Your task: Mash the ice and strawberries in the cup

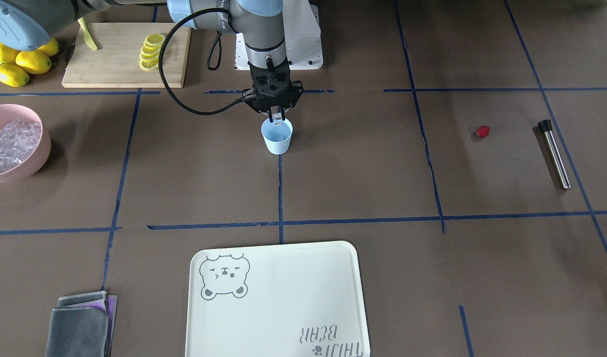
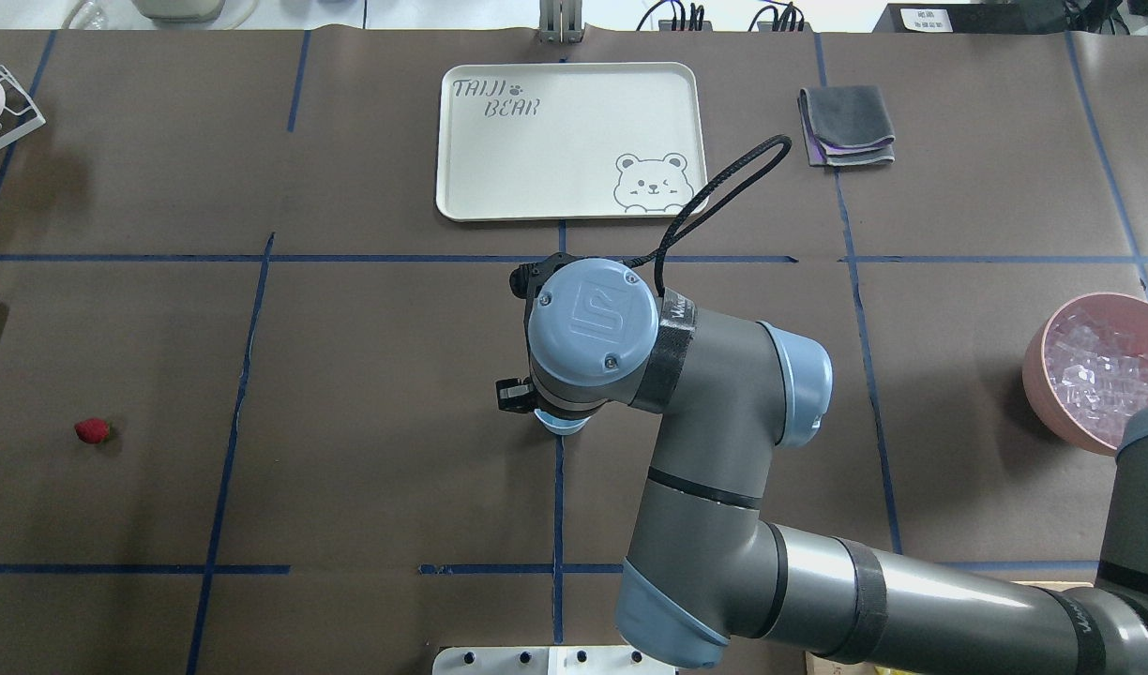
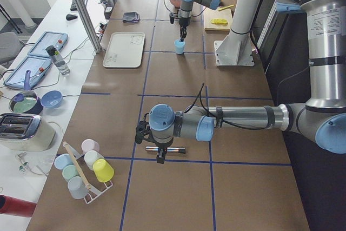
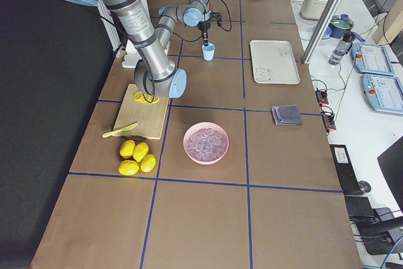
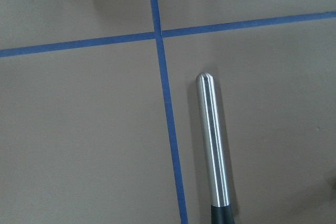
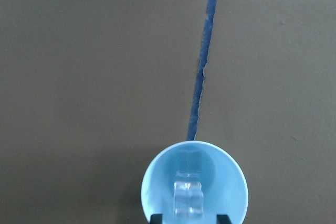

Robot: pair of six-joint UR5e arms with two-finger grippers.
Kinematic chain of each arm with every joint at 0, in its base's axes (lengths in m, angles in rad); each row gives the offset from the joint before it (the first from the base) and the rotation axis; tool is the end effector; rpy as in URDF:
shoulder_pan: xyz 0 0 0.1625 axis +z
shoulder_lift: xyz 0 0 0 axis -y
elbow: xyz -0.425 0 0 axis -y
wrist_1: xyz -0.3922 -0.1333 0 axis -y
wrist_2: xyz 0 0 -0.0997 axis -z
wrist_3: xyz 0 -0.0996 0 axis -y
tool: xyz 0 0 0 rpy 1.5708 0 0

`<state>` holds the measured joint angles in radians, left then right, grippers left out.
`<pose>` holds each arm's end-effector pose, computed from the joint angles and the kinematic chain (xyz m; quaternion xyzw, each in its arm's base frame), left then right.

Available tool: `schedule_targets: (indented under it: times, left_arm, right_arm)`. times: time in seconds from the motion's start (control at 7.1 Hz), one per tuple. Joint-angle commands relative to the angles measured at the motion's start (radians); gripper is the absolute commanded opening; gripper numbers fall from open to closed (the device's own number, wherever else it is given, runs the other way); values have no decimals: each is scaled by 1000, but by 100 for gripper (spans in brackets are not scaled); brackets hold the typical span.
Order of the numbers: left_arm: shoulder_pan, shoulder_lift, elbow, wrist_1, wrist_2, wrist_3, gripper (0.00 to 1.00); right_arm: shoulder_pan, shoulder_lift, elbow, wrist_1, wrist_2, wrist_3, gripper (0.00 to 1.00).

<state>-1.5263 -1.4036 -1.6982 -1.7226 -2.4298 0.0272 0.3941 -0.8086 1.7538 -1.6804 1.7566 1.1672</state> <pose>-0.0388 -0.4297 0.6507 0.0473 0.4162 0.0558 0.9063 -0.5677 -0.3605 0.1437 0.0788 -0.4052 -0.0420 0.9099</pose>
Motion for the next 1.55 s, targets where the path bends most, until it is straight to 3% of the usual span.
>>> schedule_targets:
  times: [0.0,0.14,0.28,0.42,0.56,0.85,1.13,1.41]
  left_arm:
    - [0,0,0,0,0,0,100]
    - [0,0,0,-2,0,-1,100]
    - [2,-3,-3,-2,0,-4,100]
    - [33,-6,-18,-3,0,-36,100]
    - [72,-3,-24,-79,3,-134,100]
    - [174,9,-26,-269,34,-409,100]
    - [263,34,-67,-383,49,-612,100]
    - [406,93,-228,-385,131,-825,100]
  right_arm:
    - [0,-1,0,2,0,0,73]
    - [3,-1,0,2,0,0,94]
    - [18,-1,12,-2,4,-1,99]
    - [50,-4,47,-33,15,-4,99]
    - [92,-29,132,-136,26,-24,99]
    - [249,-163,266,-162,160,-207,99]
    - [436,-272,283,-150,308,-440,99]
    - [622,-410,280,-145,420,-694,99]
